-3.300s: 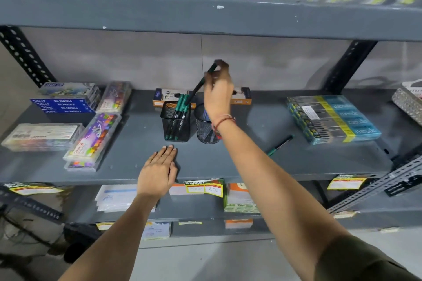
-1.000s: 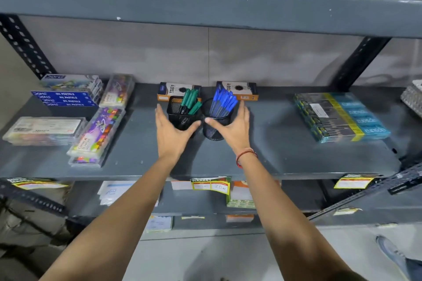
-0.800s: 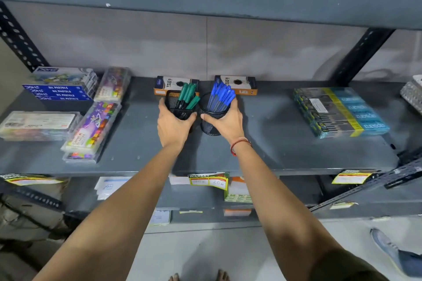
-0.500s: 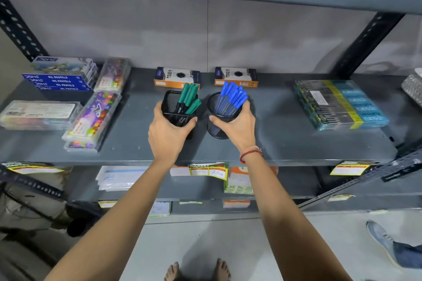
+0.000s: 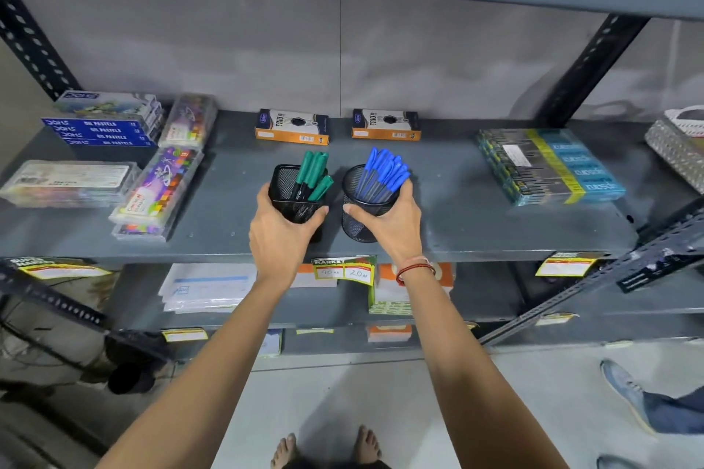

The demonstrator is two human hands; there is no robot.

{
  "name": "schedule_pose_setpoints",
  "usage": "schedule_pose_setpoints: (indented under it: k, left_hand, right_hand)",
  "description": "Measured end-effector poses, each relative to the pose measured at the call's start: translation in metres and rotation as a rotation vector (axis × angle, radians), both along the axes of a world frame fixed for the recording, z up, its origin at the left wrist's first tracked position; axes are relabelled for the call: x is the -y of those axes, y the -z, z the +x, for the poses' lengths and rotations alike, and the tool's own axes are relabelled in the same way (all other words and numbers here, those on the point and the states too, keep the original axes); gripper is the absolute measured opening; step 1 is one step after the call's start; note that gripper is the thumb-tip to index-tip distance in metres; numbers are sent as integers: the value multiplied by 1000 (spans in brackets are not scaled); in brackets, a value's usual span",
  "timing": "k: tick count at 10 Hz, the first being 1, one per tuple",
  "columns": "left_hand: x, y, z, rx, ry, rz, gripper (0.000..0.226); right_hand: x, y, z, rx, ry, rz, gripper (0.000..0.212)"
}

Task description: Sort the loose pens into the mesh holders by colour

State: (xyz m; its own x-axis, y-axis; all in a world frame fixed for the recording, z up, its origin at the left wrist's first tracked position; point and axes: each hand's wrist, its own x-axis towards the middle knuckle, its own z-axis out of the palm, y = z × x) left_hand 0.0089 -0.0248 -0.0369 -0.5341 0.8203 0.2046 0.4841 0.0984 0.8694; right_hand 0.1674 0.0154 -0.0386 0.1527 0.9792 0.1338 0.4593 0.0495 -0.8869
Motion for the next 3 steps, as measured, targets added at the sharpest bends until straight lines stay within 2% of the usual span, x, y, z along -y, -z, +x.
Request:
schedule_pose_setpoints:
  k: [1, 2, 3]
  left_hand:
    - [3, -7, -1, 1, 55, -96, 104]
    - [15, -11, -4, -89, 119, -169, 111]
    - [41, -31, -10, -295, 115, -115, 90]
  right_hand:
    - [11, -6, 4, 13, -3, -35, 103]
    - [31, -10, 6, 104, 33, 9, 102]
    - [58, -24, 7, 248, 45, 176, 65]
